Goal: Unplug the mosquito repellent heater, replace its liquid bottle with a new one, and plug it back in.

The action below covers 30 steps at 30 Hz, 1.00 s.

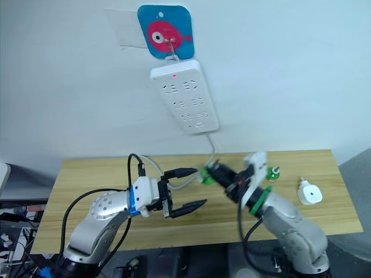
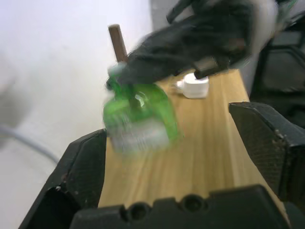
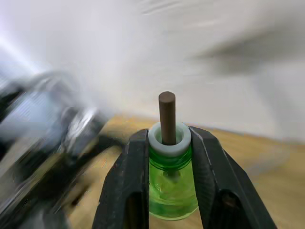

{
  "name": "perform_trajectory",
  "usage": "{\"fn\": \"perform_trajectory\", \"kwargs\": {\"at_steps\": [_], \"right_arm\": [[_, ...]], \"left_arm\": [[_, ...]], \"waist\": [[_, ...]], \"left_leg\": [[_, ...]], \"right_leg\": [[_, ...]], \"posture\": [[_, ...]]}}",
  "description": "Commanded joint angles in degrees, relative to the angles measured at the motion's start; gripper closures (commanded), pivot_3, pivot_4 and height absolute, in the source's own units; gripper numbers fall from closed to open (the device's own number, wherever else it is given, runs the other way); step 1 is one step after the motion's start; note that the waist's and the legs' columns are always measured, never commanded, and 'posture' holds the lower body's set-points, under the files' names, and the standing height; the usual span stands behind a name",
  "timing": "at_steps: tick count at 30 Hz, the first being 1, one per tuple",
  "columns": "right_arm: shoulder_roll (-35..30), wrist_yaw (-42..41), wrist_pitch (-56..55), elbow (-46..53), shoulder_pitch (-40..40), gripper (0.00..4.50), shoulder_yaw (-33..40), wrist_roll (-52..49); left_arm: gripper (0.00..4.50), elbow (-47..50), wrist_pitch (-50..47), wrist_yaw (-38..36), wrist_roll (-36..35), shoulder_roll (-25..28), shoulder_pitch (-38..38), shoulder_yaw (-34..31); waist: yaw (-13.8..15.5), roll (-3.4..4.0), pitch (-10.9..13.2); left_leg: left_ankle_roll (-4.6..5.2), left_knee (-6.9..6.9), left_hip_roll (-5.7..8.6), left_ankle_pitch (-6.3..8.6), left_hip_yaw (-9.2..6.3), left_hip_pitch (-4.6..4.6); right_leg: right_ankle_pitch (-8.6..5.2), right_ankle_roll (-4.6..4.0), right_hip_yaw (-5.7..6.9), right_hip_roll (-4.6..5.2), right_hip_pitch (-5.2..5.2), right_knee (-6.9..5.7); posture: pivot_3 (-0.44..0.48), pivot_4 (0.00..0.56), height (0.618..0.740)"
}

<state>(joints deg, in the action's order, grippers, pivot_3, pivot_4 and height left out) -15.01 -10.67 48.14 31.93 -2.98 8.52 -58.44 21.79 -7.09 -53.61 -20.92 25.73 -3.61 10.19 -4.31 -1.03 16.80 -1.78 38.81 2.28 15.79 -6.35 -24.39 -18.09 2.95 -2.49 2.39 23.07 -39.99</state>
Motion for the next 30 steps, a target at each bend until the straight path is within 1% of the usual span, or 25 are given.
{"fn": "perform_trajectory", "kwargs": {"at_steps": [1, 3, 6, 8, 10, 17, 24, 27, 30], "right_arm": [[0.82, 13.36, 3.17, -4.55, 0.22, 3.68, 5.75, -23.07], [0.76, 20.32, 2.06, -6.96, -0.36, 3.68, 6.65, -32.33], [0.37, 27.69, -0.86, -6.46, -0.61, 3.68, 4.62, -44.22], [-0.2, 31.21, -2.72, -5.99, -0.59, 3.68, 3.53, -48.4], [-1.08, 32.91, -4.13, -5.31, -0.47, 3.68, 2.59, -50.95], [-3.31, 34.74, -7.75, -2.94, -1.58, 3.68, -0.77, -53.91], [-3.81, 35.41, -10.69, -1.6, -2.14, 3.68, -3.09, -53.37], [-4.17, 35.35, -11.44, -1.3, -2.18, 3.68, -3.67, -53.21], [-4.53, 35.21, -11.97, -0.73, -2.11, 3.68, -4.29, -52.99]], "left_arm": [[0.0, 1.24, 7.57, 4.74, 3.89, -4.48, -1.3, 0.95], [0.0, -0.22, 11.99, 6.04, 6.58, -6.28, -2.19, 1.48], [0.0, -3.09, 20.06, 8.07, 12.48, -7.68, -3.51, 2.71], [0.0, -5.18, 24.47, 8.8, 15.53, -7.47, -4.02, 3.58], [0.0, -7.17, 26.18, 9.92, 16.92, -7.64, -4.38, 3.85], [0.0, -11.69, 28.1, 12.27, 19.02, -8.67, -6.69, 4.94], [0.0, -14.38, 27.51, 13.89, 18.33, -10.01, -9.31, 5.06], [0.0, -14.58, 25.95, 14.11, 16.73, -11.01, -9.46, 5.1], [0.0, -13.22, 19.95, 13.76, 11.59, -12.87, -8.61, 5.31]], "waist": [[0.06, 0.0, 0.0], [-0.04, 0.0, 0.0], [-0.55, 0.01, -0.01], [-0.66, 0.01, -0.01], [-0.66, 0.01, -0.01], [-0.51, 0.01, -0.01], [-0.53, 0.01, -0.01], [-0.53, 0.01, -0.01], [-0.54, 0.01, -0.01]], "left_leg": [[0.01, 0.01, 0.01, 0.0, 0.02, 0.0], [0.02, 0.01, -0.01, 0.01, 0.04, 0.0], [0.04, -0.02, -0.03, 0.02, 0.16, 0.0], [0.07, -0.03, -0.06, 0.03, 0.2, 0.0], [0.1, -0.03, -0.06, 0.05, 0.21, 0.0], [0.1, 0.0, -0.03, 0.05, 0.19, -0.02], [0.1, 0.0, -0.05, 0.05, 0.18, -0.02], [0.1, 0.0, -0.05, 0.05, 0.18, -0.02], [0.1, 0.0, -0.05, 0.05, 0.17, -0.02]], "right_leg": [[0.0, 0.0, 0.0, 0.01, 0.0, 0.0], [0.0, 0.0, 0.01, -0.01, 0.0, -0.03], [0.0, 0.0, 0.03, -0.08, 0.03, -0.06], [0.0, 0.0, 0.07, -0.13, 0.05, -0.08], [0.0, 0.0, 0.09, -0.15, 0.06, -0.09], [0.0, 0.0, 0.09, -0.15, 0.06, -0.06], [0.0, 0.0, 0.1, -0.16, 0.07, -0.06], [0.0, 0.0, 0.1, -0.16, 0.07, -0.06], [0.0, 0.0, 0.1, -0.16, 0.07, -0.07]], "posture": [[-0.088, 0.305, 0.74], [-0.084, 0.305, 0.74], [-0.076, 0.301, 0.74], [-0.075, 0.301, 0.74], [-0.075, 0.301, 0.74], [-0.083, 0.306, 0.74], [-0.088, 0.308, 0.74], [-0.088, 0.308, 0.74], [-0.088, 0.308, 0.74]]}}
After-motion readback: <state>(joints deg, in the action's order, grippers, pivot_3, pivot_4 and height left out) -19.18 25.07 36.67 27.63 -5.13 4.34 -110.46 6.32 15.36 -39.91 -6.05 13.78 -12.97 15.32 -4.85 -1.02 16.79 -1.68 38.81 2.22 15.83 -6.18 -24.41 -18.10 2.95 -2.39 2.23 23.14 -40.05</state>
